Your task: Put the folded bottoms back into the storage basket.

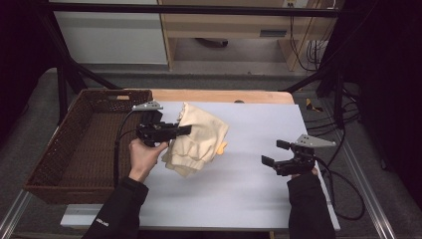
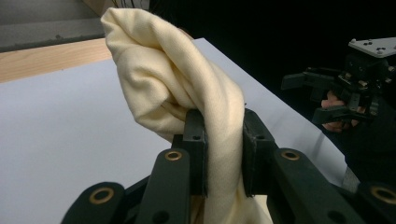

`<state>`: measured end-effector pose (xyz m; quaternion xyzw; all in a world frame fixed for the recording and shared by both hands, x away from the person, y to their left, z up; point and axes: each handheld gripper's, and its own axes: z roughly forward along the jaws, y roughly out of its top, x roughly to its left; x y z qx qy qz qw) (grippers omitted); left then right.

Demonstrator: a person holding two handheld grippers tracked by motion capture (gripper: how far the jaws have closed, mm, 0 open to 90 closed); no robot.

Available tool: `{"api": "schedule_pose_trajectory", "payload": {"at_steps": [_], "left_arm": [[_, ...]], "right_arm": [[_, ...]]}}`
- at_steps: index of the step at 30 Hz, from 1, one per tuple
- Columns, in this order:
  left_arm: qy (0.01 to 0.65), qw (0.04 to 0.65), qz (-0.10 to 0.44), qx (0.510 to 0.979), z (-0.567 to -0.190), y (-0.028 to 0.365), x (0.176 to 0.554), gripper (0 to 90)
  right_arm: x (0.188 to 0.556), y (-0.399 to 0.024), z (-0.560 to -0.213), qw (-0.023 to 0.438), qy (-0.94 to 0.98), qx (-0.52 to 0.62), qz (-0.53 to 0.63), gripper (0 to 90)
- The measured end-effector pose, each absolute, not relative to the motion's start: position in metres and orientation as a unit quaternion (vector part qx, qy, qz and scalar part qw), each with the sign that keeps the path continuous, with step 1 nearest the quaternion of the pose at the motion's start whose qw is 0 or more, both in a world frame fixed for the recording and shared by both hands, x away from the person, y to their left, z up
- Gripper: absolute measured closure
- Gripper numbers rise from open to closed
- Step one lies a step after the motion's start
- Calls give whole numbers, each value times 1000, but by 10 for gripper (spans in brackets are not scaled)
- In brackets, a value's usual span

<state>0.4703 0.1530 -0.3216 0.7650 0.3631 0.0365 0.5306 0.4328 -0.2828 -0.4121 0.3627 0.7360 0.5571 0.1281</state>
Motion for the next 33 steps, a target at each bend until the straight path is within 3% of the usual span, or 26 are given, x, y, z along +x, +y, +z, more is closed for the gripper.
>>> {"api": "schedule_pose_trajectory", "payload": {"at_steps": [33], "left_arm": [[375,536,55,754,-299,185,467,746]], "right_arm": [[433,-283,-412,128,736,363,557,32]]}}
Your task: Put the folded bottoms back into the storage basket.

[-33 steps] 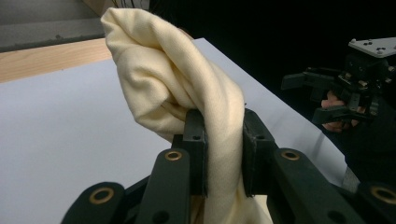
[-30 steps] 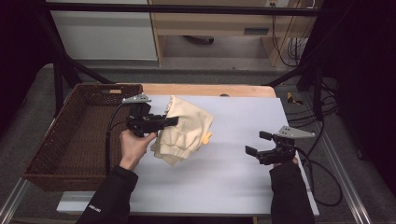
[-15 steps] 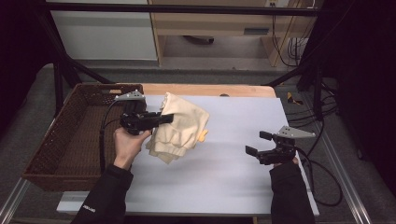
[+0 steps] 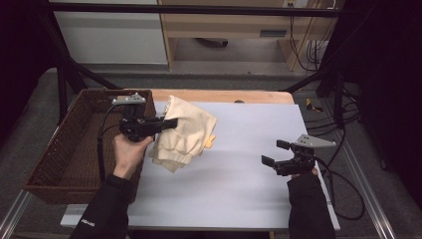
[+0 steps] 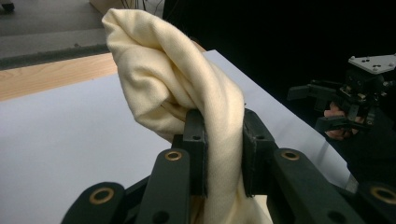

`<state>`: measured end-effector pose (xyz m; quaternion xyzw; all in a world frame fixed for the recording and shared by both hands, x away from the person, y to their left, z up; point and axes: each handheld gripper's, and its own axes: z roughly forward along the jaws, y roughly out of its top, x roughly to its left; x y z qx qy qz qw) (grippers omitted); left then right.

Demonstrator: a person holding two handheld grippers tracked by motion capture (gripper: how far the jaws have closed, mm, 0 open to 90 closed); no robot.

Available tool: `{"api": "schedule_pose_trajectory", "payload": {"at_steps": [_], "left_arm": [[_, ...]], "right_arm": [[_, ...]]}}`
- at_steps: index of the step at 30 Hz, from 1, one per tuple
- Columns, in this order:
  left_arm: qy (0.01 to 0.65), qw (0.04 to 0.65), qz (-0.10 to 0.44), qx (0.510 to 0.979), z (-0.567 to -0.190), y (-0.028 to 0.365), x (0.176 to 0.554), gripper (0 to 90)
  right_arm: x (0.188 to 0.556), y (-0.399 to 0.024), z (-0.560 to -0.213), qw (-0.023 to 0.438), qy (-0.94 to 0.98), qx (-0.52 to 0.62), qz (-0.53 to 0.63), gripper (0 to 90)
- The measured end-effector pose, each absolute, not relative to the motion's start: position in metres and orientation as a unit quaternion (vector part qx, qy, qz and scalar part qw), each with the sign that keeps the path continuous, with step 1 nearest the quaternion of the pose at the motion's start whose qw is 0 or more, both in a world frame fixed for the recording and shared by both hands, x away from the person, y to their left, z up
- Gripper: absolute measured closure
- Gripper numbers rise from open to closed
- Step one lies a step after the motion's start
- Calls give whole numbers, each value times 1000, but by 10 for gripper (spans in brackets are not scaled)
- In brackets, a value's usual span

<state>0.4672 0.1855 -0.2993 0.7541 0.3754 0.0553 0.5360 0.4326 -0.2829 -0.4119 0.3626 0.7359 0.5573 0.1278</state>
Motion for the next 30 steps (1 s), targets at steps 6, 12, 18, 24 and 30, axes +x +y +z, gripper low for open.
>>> {"api": "schedule_pose_trajectory", "payload": {"at_steps": [6,12,18,24,30], "left_arm": [[377,538,59,752,-295,191,466,746],[381,540,62,748,-293,198,466,746],[384,539,64,747,-292,204,465,746],[386,540,66,745,-290,209,465,746],[389,539,69,744,-287,214,464,747]], "right_arm": [[433,-283,-412,128,736,363,557,32],[433,-283,-412,128,735,363,558,32],[433,-283,-412,129,736,363,557,32],[433,-283,-412,128,736,362,558,32],[433,-283,-412,128,736,362,557,32]]}}
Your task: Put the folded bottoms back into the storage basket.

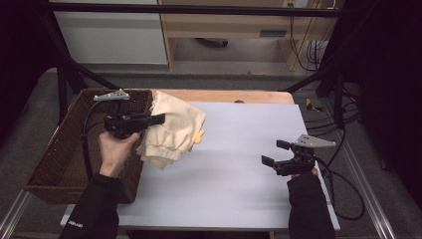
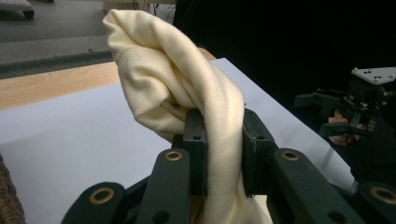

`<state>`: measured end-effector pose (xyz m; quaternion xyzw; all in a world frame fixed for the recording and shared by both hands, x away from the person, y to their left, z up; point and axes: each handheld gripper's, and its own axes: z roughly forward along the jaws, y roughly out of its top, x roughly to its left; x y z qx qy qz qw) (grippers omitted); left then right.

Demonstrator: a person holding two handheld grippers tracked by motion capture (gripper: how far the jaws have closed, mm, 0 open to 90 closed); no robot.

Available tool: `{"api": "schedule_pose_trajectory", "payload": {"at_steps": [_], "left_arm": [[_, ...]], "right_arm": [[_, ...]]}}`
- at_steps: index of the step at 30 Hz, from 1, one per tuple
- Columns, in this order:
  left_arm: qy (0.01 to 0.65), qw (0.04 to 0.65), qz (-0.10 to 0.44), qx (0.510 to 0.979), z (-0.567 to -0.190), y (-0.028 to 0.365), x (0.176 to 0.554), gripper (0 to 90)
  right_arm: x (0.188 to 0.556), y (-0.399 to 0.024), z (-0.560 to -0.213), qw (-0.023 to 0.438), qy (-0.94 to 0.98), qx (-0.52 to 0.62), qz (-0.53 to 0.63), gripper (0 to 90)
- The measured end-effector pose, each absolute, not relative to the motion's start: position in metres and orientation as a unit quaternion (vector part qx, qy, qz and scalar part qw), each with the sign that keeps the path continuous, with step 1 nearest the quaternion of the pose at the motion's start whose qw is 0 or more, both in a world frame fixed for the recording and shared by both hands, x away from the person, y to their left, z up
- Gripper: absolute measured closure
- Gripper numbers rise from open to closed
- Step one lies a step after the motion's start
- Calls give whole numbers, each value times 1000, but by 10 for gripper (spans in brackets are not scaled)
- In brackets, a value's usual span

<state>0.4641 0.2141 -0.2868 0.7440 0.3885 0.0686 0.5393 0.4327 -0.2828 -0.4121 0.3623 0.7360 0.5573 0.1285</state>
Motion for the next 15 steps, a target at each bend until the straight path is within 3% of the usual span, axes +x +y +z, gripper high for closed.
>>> {"api": "schedule_pose_trajectory", "payload": {"at_steps": [15], "left_arm": [[401,543,85,733,-273,236,462,749]], "right_arm": [[433,-283,-412,129,736,363,557,32]]}}
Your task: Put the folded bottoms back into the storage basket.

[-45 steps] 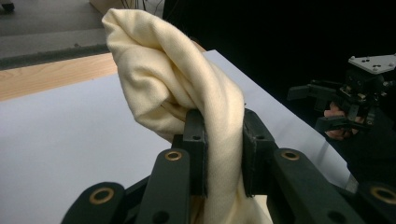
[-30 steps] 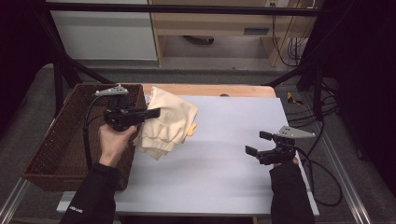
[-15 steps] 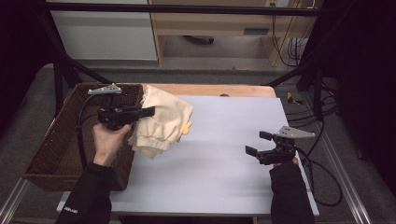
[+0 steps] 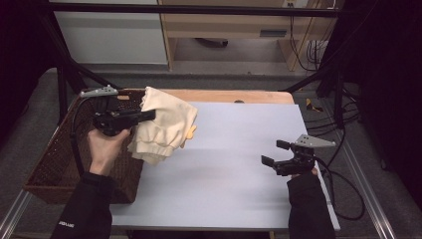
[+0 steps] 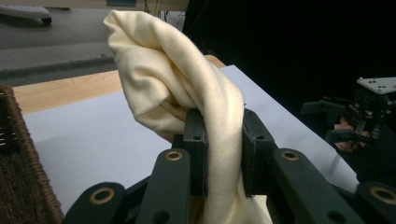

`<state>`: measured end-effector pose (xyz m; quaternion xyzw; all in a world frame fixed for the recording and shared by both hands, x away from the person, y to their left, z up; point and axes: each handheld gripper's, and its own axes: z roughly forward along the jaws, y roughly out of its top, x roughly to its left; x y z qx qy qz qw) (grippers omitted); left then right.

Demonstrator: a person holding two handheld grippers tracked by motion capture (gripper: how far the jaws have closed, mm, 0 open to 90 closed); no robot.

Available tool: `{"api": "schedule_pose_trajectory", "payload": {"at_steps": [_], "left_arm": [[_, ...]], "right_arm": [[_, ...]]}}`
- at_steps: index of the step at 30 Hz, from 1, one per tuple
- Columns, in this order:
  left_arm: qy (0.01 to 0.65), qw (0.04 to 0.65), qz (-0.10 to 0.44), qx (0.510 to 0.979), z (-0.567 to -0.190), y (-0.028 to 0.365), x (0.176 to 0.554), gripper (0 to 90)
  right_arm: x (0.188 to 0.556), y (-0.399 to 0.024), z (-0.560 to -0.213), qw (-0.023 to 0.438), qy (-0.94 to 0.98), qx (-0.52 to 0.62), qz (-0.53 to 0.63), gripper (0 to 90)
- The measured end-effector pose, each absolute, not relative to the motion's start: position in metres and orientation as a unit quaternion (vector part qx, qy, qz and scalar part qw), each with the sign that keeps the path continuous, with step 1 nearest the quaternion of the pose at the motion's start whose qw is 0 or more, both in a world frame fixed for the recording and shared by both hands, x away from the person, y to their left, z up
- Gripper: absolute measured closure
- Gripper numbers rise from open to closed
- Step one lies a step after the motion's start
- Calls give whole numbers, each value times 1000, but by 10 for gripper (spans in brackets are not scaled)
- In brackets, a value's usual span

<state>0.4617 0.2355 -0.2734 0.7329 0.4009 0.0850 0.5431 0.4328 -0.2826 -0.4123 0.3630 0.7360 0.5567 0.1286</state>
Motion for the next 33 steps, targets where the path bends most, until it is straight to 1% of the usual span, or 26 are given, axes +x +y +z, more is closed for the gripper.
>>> {"api": "schedule_pose_trajectory", "payload": {"at_steps": [33], "left_arm": [[429,544,117,712,-253,281,456,749]], "right_arm": [[433,-282,-413,128,737,363,555,32]]}}
